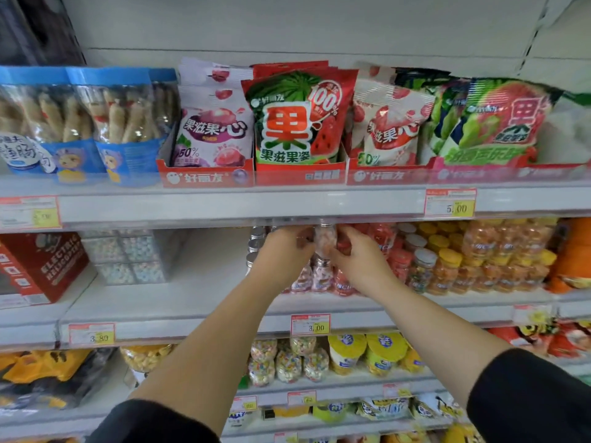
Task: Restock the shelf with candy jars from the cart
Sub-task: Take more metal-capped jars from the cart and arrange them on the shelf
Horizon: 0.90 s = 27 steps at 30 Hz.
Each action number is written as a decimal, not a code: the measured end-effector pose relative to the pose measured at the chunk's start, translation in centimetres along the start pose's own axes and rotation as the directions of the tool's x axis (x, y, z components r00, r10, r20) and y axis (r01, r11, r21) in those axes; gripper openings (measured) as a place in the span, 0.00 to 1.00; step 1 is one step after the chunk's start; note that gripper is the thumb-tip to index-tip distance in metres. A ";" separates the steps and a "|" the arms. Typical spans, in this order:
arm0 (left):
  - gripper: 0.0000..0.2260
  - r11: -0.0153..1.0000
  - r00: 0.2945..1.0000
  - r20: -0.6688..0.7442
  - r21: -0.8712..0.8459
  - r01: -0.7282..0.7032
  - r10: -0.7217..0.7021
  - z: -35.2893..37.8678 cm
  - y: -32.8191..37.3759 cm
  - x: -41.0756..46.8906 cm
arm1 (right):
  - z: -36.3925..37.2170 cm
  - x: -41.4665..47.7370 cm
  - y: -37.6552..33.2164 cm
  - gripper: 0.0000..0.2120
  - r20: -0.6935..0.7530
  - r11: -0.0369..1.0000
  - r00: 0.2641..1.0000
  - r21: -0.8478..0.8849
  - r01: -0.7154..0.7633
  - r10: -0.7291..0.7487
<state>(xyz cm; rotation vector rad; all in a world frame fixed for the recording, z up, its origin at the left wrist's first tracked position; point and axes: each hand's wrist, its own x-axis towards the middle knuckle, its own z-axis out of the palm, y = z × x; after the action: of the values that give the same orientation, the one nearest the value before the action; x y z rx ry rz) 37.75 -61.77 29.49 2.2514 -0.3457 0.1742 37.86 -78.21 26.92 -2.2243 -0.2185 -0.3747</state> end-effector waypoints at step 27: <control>0.10 0.992 0.990 0.050 -0.003 0.130 -0.129 1.3 0.0 2.9 | 0.5 -0.8 1.3 0.25 0.053 0.992 0.996 0.101 -0.073 0.068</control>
<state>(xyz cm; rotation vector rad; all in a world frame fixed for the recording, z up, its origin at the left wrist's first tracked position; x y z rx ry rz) 40.49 -63.34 29.33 2.2668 -0.2250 0.0491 37.59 -78.67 25.41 -2.1347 -0.1815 -0.2645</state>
